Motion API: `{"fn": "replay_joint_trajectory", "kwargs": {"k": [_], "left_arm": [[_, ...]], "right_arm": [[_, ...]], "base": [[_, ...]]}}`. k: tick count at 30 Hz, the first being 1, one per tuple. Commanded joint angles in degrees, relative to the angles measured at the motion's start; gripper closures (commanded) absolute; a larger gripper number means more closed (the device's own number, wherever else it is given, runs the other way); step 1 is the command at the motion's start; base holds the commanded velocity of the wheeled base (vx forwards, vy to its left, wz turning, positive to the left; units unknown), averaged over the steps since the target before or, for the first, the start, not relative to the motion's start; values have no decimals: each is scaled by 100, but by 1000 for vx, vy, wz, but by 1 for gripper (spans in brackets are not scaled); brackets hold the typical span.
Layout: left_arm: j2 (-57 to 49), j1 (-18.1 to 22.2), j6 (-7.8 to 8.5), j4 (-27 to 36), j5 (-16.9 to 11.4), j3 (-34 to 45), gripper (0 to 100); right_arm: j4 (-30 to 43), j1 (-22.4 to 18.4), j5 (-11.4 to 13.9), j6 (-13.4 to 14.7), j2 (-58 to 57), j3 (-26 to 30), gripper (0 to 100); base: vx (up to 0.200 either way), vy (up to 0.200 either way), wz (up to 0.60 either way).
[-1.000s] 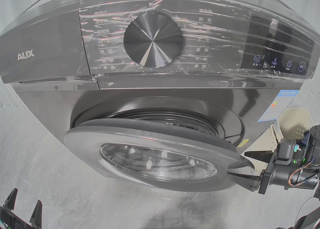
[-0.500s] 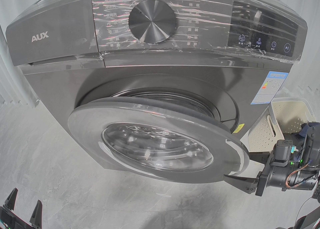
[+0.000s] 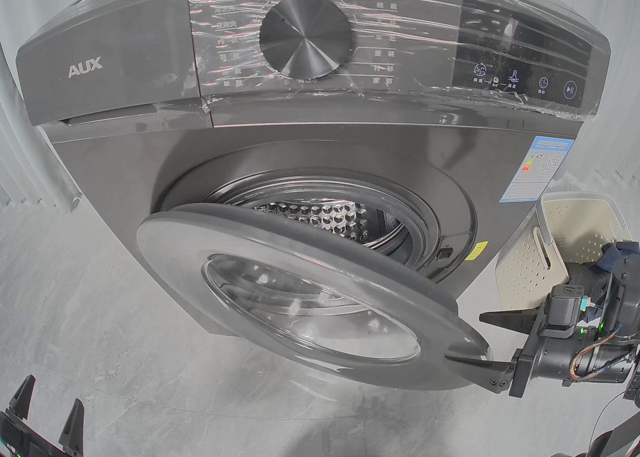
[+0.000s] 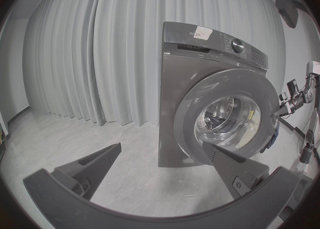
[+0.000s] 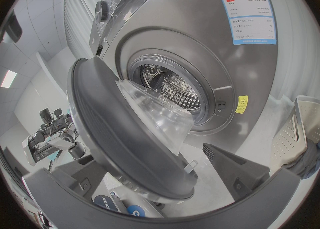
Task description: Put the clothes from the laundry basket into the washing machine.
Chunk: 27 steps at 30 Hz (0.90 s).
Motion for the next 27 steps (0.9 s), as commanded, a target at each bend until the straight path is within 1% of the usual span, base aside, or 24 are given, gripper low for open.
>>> {"fn": "replay_joint_trajectory", "kwargs": {"k": [1,8,18,24,27], "left_arm": [[-75,0,-1,-6,-1,92,0],[-75,0,-1,-6,-1,92,0],[-75,0,-1,-6,-1,101,0],[-75,0,8,3,-1,92,0],[-75,0,8,-6,7,92,0]], "right_arm": [[-11,19,-11,19,218,-175,0],[-2,115,-2,2,262,-122,0],[-2,300,15,28,156,124,0],[-11,159,-2,-7,235,18,0],[-2,54,-11,-16,262,-149,0]], "base": [[0,0,0],[0,0,0],[0,0,0],[0,0,0],[-200,0,0]]}}
